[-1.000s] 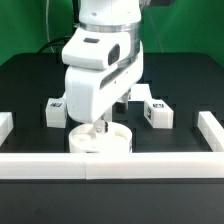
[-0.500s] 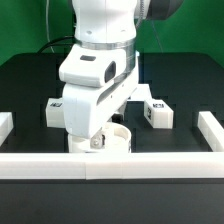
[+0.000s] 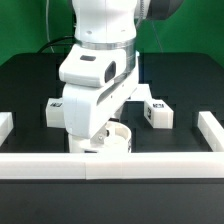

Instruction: Assemble stool

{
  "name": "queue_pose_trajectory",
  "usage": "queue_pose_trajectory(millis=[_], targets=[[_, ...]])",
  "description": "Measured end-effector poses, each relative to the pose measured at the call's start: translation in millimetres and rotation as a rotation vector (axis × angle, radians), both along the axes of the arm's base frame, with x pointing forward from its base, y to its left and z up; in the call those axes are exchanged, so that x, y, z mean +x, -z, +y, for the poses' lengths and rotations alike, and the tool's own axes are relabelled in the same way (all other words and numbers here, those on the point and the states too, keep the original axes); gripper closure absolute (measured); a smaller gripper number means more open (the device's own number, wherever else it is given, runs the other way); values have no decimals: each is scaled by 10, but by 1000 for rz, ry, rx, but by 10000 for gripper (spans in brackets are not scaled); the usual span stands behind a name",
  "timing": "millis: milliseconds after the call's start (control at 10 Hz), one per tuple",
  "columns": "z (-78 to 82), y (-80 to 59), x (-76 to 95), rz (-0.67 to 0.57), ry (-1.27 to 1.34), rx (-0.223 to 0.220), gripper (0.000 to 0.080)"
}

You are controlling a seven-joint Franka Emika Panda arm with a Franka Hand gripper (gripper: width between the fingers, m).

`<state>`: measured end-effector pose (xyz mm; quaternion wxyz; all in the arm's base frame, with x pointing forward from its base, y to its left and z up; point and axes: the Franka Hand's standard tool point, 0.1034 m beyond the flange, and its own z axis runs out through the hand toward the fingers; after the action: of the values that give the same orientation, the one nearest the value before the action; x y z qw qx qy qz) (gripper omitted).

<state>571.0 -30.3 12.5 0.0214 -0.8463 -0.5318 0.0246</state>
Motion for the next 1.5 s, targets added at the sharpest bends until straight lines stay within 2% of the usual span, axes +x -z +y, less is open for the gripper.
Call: queue_pose_trajectory(millis=[200, 400, 700, 900, 1200, 1500], targets=[[5, 0, 1, 0, 0, 0, 478], [104, -2, 9, -1, 8, 3, 478], [402, -16, 21, 2, 10, 12, 478], [737, -19, 48, -1, 4, 24, 478], [1005, -16, 156, -12, 10, 35, 478], [1187, -11, 172, -13, 30, 37, 478]])
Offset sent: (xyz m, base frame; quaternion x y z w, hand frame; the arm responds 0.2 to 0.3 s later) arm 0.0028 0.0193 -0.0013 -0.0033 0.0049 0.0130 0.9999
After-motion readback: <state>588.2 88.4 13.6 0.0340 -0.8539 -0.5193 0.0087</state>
